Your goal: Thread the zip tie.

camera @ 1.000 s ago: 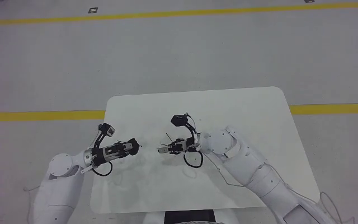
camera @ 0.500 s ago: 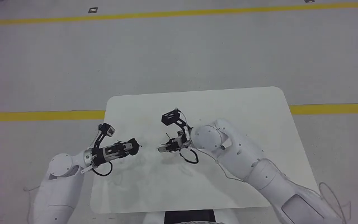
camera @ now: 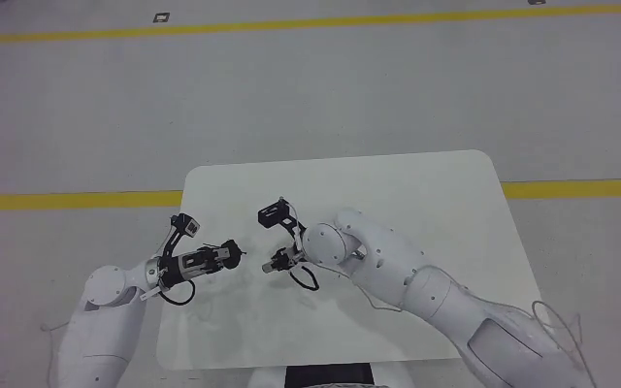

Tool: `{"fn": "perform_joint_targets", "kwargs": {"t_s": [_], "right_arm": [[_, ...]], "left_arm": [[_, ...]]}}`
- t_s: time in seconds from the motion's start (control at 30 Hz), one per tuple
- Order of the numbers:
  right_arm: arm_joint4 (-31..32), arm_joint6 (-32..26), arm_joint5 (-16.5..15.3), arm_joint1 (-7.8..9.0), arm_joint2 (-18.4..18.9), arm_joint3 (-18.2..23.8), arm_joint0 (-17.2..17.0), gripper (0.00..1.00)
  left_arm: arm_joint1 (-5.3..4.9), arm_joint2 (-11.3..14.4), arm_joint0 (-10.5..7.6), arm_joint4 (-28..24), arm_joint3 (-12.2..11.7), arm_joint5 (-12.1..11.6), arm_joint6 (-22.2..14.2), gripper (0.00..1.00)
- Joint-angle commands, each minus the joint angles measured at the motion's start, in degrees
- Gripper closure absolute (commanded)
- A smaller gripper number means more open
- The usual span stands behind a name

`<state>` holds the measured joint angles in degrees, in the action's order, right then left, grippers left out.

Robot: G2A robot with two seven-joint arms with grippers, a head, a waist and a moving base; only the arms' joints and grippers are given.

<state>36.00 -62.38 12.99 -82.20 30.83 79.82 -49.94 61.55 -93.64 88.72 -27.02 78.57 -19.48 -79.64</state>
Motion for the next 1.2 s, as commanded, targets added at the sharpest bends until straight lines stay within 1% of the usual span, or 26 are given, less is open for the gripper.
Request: {"fn": "perform_joint_targets", "kwargs": {"t_s": [0.0, 0.17, 0.2, 0.27, 0.37, 0.43, 0.5, 0.67, 0.83, 0.87, 0.9, 0.93, 0.97, 1.17], "right_arm": [[-0.09, -0.04, -0.10, 0.02, 0.05, 0.03, -0.02, 0.00], [-0.06, 0.66, -0.35, 0.01, -0.02, 0.01, -0.41, 0.00], [1.02, 1.11, -0.54, -0.03, -0.51, -0.21, -0.67, 0.00], [2.46, 0.90, 0.52, -0.31, -1.32, -0.36, -0.56, 0.00], [3.35, 0.77, 1.82, -1.03, -2.44, -1.19, -0.19, 0.00], [3.72, 0.93, 2.59, -1.64, -3.19, -1.92, 0.18, 0.00], [3.76, 1.04, 3.17, -2.16, -3.61, -2.74, 0.55, 0.00], [3.94, 1.22, 4.63, -3.65, -4.82, -4.97, 1.49, 0.00], [4.88, 1.41, 6.15, -5.00, -6.01, -7.49, 2.20, 0.00], [5.25, 1.42, 6.49, -5.24, -6.26, -7.87, 2.34, 0.17], [5.74, 1.44, 6.49, -5.57, -6.47, -8.49, 2.50, 0.29], [5.95, 1.52, 6.49, -5.81, -6.49, -8.90, 2.56, 0.46], [6.18, 1.62, 6.49, -6.05, -6.46, -9.30, 2.59, 0.51], [8.87, 1.63, 6.49, -7.58, -5.75, -11.43, 2.45, 0.56]], "left_arm": [[0.00, 0.00, 0.00, 0.00, 0.00, 0.00, 0.00, 1.00], [0.00, 0.00, 0.00, 0.00, 0.00, 0.00, 0.00, 1.00], [0.00, 0.00, 0.00, 0.00, 0.00, 0.00, 0.00, 1.00], [0.00, 0.00, 0.00, 0.00, 0.00, 0.00, 0.00, 1.00], [0.00, 0.00, 0.00, 0.00, 0.00, 0.00, 0.00, 1.00], [-0.01, 0.49, 0.20, 0.35, 0.66, 0.42, 2.22, 1.00], [-0.13, 0.52, 0.52, 0.32, 1.04, 0.43, 2.82, 1.00], [-0.52, 0.44, 1.20, 0.16, 1.44, 0.12, 3.53, 1.00], [-0.52, 0.44, 1.20, 0.16, 1.44, 0.12, 3.53, 1.00], [-0.52, 0.44, 1.20, 0.16, 1.44, 0.12, 3.53, 1.00], [-0.52, 0.44, 1.20, 0.16, 1.44, 0.12, 3.53, 1.00], [-0.52, 0.44, 1.20, 0.16, 1.44, 0.12, 3.53, 1.00], [-0.52, 0.44, 1.20, 0.16, 1.44, 0.12, 3.53, 1.00], [-0.52, 0.44, 1.20, 0.16, 1.44, 0.12, 3.53, 1.00]]}}
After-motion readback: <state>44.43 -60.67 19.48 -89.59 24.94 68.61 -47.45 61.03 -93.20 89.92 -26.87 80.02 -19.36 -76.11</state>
